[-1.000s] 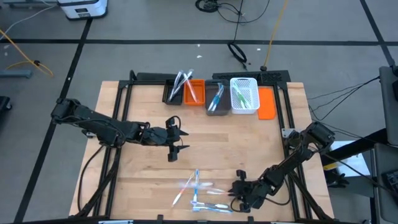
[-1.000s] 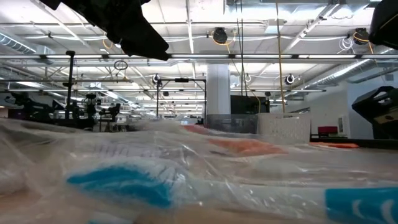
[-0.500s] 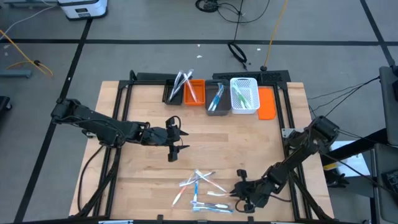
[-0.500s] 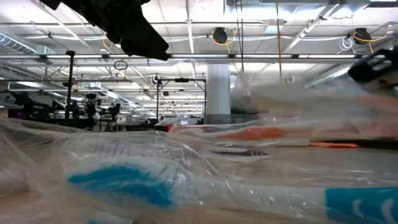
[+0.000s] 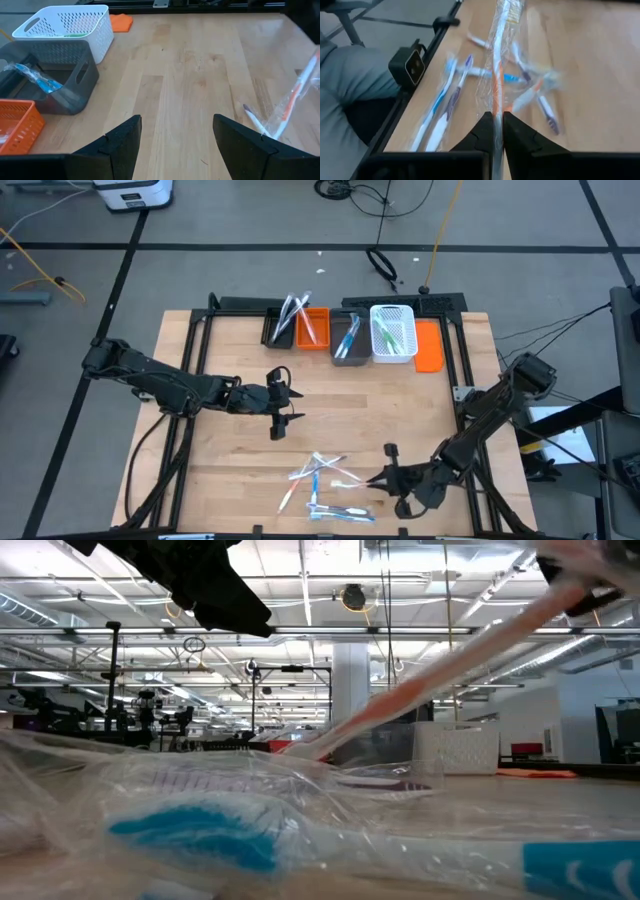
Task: Pick & Place Toothbrushes
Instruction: Put the orange toothbrush into the orange basket
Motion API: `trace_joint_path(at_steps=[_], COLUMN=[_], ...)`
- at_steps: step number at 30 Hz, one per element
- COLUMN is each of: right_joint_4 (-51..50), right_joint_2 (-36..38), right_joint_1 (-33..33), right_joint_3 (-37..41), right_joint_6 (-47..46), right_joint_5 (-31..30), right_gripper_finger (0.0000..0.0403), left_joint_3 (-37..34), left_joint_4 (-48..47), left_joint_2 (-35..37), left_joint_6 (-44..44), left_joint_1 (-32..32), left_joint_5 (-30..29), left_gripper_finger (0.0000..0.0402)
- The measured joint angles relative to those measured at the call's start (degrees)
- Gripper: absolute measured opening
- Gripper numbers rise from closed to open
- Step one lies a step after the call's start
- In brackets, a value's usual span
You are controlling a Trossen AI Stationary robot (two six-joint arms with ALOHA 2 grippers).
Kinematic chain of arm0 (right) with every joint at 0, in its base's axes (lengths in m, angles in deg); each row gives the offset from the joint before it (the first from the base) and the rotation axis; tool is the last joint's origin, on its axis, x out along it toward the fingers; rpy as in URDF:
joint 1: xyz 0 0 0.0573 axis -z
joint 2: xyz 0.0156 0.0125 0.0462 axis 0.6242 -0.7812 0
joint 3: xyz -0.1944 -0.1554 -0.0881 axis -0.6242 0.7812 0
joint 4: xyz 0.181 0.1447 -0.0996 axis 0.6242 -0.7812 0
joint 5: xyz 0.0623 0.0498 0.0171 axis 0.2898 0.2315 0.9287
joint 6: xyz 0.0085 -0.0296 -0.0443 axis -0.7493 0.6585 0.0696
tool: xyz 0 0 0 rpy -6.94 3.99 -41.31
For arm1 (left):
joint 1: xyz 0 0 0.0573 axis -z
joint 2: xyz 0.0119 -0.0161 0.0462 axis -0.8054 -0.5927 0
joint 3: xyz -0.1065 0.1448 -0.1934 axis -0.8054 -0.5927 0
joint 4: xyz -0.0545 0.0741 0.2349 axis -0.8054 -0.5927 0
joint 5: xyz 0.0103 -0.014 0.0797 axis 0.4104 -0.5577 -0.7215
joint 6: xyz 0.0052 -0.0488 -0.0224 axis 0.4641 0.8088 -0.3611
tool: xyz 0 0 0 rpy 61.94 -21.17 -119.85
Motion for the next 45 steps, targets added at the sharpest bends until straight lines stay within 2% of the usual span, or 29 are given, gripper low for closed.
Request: trace_joint_path(at_steps=[12,18,21,26,32,39,45], right_joint_4=[1.07,3.09,5.34,10.31,11.46,15.4,16.43], right_joint_2=[5.09,5.55,5.55,5.55,5.55,5.55,5.55], right_joint_1=[0.02,0.15,0.43,2.18,5.57,9.58,11.37], right_joint_3=[0.0,-0.02,-0.02,-0.04,-0.07,-0.07,-0.07], right_joint_6=[9.6,10.25,11.82,14.95,15.39,16.71,17.14], right_joint_5=[-9.13,-17.61,-19.2,-19.42,-19.39,-19.11,-18.99], right_gripper_finger=[0.0015,0.0015,0.0015,0.0015,0.0015,0.0015,0.0015], left_joint_3=[0.0,0.0,0.0,0.0,0.0,0.0,0.0], left_joint_4=[0.49,5.23,7.54,10.28,12.43,15.84,19.12], left_joint_2=[0.0,0.0,0.0,0.0,0.0,0.0,0.0], left_joint_6=[0.07,-0.4,-1.63,-2.32,-2.43,-2.49,-3.11], left_joint_1=[0.04,0.86,1.67,2.7,3.12,3.12,3.43], left_joint_5=[0.02,0.06,0.1,0.17,0.18,4.6,4.66], left_gripper_finger=[0.0246,0.0246,0.0246,0.0246,0.0246,0.0246,0.0246])
